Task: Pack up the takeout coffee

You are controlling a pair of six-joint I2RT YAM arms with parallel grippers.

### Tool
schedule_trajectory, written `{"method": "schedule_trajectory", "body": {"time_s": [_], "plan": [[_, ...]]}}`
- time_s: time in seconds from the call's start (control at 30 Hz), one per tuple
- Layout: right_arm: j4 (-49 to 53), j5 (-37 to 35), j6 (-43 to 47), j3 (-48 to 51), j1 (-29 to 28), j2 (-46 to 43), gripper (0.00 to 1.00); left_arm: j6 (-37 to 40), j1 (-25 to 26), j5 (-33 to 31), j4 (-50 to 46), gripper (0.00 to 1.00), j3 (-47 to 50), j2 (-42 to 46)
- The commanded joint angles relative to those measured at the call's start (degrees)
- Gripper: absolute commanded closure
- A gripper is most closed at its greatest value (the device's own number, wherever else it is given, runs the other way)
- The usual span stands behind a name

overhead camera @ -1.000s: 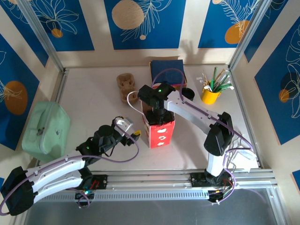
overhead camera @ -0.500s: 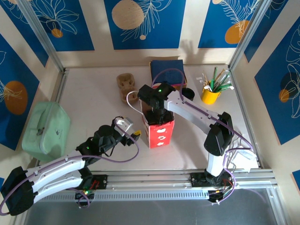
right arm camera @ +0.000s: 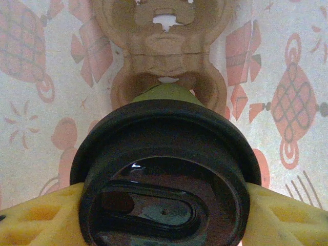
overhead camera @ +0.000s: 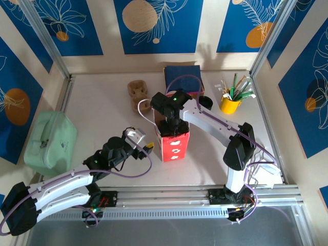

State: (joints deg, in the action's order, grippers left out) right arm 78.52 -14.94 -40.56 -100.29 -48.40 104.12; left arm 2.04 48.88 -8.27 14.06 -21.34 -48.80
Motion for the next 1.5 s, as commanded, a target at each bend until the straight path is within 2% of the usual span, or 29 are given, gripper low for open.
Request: {"method": "schedule_trajectory", "body": {"time_s": [0.0, 1.47], "plan": [[-0.3, 1.1, -0.43, 0.93, 0.28, -1.72, 0.37, 1.21, 0.42, -0.86, 0.0, 0.12, 0.43, 0.54], [-3.06, 1.0, -0.77, 1.53, 0.68, 0.17, 0.37, 0.51, 0.42, -1.22, -0.18, 0.12, 1.39, 1.66]]}}
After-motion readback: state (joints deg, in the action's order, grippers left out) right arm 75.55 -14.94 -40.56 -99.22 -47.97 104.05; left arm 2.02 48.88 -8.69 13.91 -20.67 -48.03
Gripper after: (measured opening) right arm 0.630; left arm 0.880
